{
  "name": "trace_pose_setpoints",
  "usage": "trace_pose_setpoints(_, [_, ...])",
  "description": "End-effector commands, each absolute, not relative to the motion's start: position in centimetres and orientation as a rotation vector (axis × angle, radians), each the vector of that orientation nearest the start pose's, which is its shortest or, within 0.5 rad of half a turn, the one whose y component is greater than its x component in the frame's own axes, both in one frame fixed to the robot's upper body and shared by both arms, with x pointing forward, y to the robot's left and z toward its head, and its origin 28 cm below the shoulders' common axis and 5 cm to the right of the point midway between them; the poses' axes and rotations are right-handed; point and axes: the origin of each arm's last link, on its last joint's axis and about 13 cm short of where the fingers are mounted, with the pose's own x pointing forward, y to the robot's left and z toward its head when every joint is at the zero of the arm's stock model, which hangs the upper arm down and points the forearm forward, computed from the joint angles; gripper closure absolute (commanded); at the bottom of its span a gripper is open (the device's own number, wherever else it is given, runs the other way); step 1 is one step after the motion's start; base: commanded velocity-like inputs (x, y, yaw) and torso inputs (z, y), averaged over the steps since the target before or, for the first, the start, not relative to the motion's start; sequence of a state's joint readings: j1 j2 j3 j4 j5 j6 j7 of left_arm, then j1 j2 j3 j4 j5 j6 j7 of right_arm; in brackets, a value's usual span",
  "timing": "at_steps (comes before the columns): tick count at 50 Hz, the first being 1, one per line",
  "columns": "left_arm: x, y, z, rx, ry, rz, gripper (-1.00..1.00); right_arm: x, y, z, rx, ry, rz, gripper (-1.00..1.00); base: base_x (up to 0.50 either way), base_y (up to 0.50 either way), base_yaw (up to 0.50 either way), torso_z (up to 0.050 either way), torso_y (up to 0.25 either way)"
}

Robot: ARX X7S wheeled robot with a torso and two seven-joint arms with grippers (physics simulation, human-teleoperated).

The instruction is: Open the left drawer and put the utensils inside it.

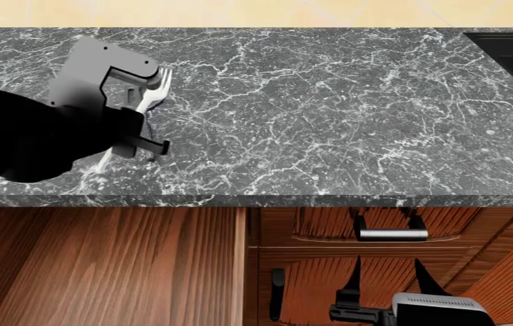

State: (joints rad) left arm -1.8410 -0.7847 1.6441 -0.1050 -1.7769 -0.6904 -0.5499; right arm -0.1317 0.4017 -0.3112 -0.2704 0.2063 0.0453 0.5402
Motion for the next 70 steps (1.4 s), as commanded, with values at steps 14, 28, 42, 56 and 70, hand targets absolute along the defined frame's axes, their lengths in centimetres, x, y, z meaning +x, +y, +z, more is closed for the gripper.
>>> trace_pose_setpoints(14, [31.2,25.5,29.1,0.282,0.482,-0.178,1.00,17.1,-11.6,3.2,-0.138,-0.027,-0.160,-1.00,0.00,0.00,0.00,0.000,0.000])
trace_pose_setpoints(28, [23.4,27.6,36.5,0.353,0.534,-0.280,1.00,17.1,-11.6,3.2,-0.138,-0.026,-0.160,-1.00,0.00,0.00,0.00,0.000,0.000])
trace_pose_setpoints(42, [19.2,27.2,38.3,0.355,0.563,-0.386,1.00,17.1,-11.6,3.2,-0.138,-0.027,-0.160,-1.00,0.00,0.00,0.00,0.000,0.000])
trace_pose_setpoints(56, [16.9,27.7,37.4,0.394,0.683,-0.433,1.00,17.1,-11.6,3.2,-0.138,-0.027,-0.160,-1.00,0.00,0.00,0.00,0.000,0.000])
trace_pose_setpoints(70, [16.4,27.9,35.3,0.416,0.806,-0.464,1.00,17.1,-11.6,3.2,-0.138,-0.027,-0.160,-1.00,0.00,0.00,0.00,0.000,0.000])
